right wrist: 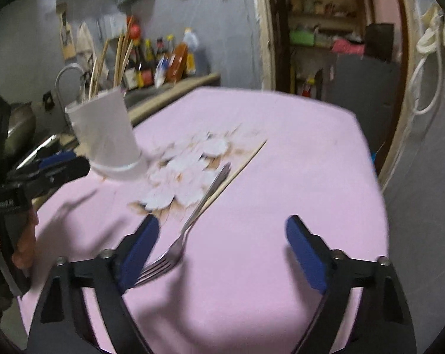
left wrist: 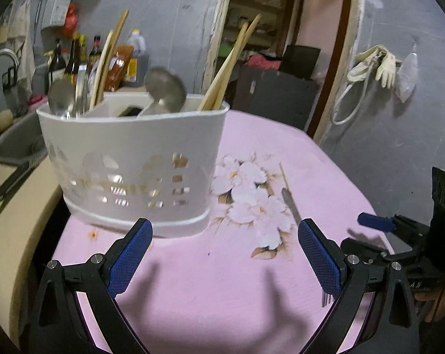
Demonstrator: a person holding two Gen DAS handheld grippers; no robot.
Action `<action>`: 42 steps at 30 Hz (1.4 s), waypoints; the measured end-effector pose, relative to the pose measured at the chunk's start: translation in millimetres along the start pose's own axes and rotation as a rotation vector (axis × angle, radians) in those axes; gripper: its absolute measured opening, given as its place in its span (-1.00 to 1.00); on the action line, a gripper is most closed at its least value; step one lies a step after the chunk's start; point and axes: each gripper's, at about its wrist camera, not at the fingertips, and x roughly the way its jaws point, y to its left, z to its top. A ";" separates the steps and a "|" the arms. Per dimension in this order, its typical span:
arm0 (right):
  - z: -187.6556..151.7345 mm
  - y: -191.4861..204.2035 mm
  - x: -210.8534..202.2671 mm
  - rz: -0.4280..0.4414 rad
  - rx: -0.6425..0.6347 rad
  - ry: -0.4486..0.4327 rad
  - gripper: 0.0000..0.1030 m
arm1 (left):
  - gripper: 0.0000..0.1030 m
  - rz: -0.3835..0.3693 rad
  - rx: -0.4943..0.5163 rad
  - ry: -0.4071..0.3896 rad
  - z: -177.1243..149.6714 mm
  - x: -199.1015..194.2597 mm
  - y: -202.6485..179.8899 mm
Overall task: Organize utensils
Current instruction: 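Move both tools back over the steel fork and last chopstick, then grasp the steel fork with the right tool while the left tool grasps the chopstick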
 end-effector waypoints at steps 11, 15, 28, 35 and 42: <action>-4.2 9.4 29.9 0.095 0.005 0.163 0.02 | 0.87 -0.031 -0.001 0.137 -2.6 17.2 3.4; -3.5 10.4 30.7 0.069 -0.014 0.166 -0.52 | 0.86 -0.030 0.015 0.143 -2.8 14.3 1.8; -9.2 -18.7 16.4 0.078 0.023 0.133 -0.88 | 0.76 -0.037 0.119 0.175 -0.6 28.5 -27.1; -0.2 -6.0 19.5 0.124 -0.004 0.119 -0.58 | 0.76 0.005 0.095 0.217 -0.6 37.4 -25.4; 7.4 11.4 41.5 0.052 -0.099 0.177 -0.82 | 0.76 0.004 0.069 0.215 1.0 36.5 -21.2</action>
